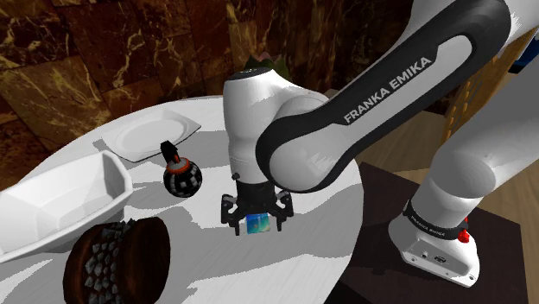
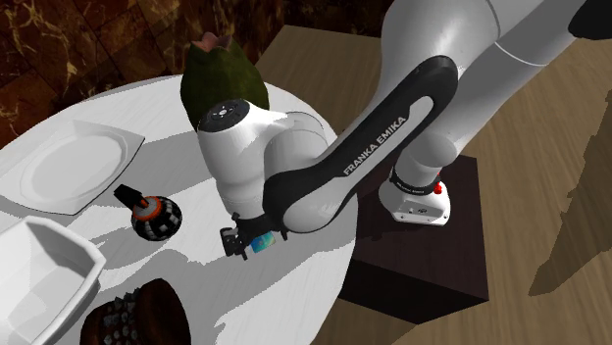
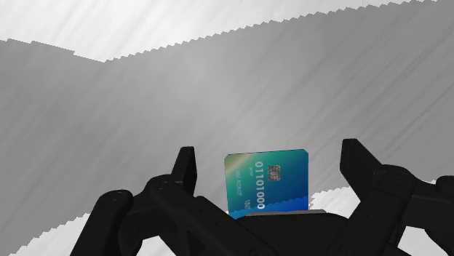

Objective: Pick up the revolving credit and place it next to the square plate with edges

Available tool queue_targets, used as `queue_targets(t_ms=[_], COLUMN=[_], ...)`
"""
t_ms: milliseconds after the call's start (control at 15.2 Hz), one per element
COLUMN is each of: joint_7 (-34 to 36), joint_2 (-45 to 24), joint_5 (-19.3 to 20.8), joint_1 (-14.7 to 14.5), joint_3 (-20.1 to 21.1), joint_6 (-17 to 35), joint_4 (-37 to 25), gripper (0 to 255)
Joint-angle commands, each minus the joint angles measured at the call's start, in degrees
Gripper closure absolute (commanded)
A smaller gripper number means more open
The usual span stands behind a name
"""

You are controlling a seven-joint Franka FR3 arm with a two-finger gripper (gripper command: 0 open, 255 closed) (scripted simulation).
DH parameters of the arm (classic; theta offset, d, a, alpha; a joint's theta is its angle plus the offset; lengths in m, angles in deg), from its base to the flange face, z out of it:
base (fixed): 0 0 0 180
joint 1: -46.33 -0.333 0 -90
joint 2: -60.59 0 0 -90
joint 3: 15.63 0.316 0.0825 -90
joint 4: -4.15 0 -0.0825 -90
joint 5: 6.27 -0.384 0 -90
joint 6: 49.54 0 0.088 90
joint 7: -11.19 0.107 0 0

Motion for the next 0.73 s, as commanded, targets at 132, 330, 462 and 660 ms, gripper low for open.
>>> queue_targets(t_ms=[132, 330, 462, 660], joint_7=[0.12, 0.11, 0.10, 0.15], joint_2=[-0.21, -0.20, -0.18, -0.23], joint_5=[0.16, 0.15, 0.14, 0.17], joint_1=[0.09, 0.09, 0.08, 0.10], joint_3=[0.12, 0.11, 0.11, 0.14], joint_6=[0.16, 0.15, 0.15, 0.17], joint_4=[-0.04, -0.04, -0.03, -0.05], gripper=[0, 255, 255, 255])
